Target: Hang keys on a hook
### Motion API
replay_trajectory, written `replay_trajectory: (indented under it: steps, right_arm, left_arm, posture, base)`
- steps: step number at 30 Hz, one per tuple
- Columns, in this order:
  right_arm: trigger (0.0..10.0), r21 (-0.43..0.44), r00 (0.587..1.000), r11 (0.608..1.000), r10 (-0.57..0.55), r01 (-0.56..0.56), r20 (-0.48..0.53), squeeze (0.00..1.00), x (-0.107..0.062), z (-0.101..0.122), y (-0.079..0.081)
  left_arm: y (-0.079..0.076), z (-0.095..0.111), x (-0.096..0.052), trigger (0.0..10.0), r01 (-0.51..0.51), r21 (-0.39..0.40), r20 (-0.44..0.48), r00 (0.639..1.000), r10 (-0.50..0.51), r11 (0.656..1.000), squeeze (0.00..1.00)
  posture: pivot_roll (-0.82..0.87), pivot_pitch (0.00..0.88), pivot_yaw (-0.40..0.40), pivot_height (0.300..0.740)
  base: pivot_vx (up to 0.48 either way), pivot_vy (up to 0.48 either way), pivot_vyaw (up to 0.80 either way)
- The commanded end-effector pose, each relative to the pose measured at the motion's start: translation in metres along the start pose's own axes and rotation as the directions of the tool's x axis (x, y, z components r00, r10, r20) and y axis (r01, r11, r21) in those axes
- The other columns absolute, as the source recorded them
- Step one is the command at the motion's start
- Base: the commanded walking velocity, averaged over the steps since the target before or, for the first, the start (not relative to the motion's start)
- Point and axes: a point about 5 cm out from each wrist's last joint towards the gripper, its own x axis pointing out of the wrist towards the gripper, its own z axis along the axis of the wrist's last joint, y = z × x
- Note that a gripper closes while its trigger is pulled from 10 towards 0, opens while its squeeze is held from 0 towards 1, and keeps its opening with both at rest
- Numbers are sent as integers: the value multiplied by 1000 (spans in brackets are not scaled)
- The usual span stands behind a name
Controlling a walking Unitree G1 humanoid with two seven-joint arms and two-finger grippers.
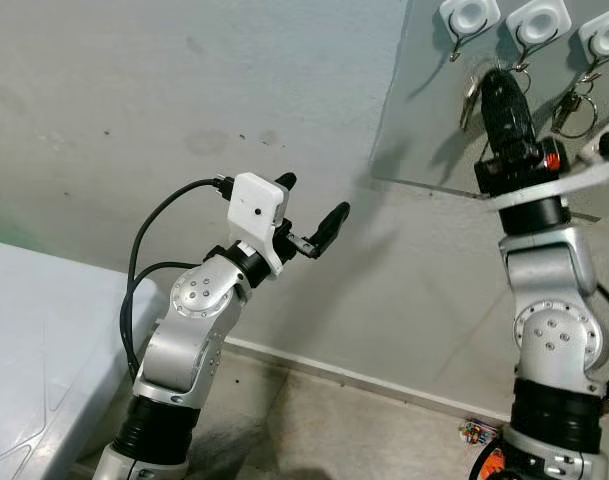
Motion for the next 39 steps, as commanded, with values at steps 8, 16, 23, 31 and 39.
replay_trajectory:
  steps: [8, 16, 23, 31, 39]
  right_arm:
    - [10000, 39, 996, 996, 77, -76, -37, 0, -3, -5, 14]
    - [10000, 19, 989, 991, 136, -135, -51, 0, 15, -8, 20]
    - [10000, 21, 990, 990, 138, -138, -35, 0, 27, -6, 18]
    - [10000, 37, 994, 993, 109, -108, -18, 0, 31, -7, 12]
    - [10000, 41, 996, 995, 88, -89, 9, 0, 32, -5, 8]
  left_arm:
    - [0, 4, -2, 10000, 2, -5, 10, 1000, -2, 1000, 0]
    - [0, 4, -2, 10000, -1, -6, 10, 1000, 1, 1000, 0]
    - [0, 5, -3, 10000, -6, -5, 12, 1000, 6, 1000, 0]
    - [-1, 5, -2, 10000, -5, -9, 13, 1000, 5, 1000, 0]
    - [-1, 5, -3, 10000, -2, -10, 11, 1000, 2, 1000, 0]
  posture:
    - [-7, 138, 20, 740]
    - [-5, 137, 17, 740]
    - [3, 137, 12, 740]
    - [7, 137, 5, 740]
    - [6, 138, 8, 740]
  base:
    - [0, 0, 0]
    - [0, 0, 0]
    - [0, 0, 0]
    - [0, 0, 0]
    - [0, 0, 0]
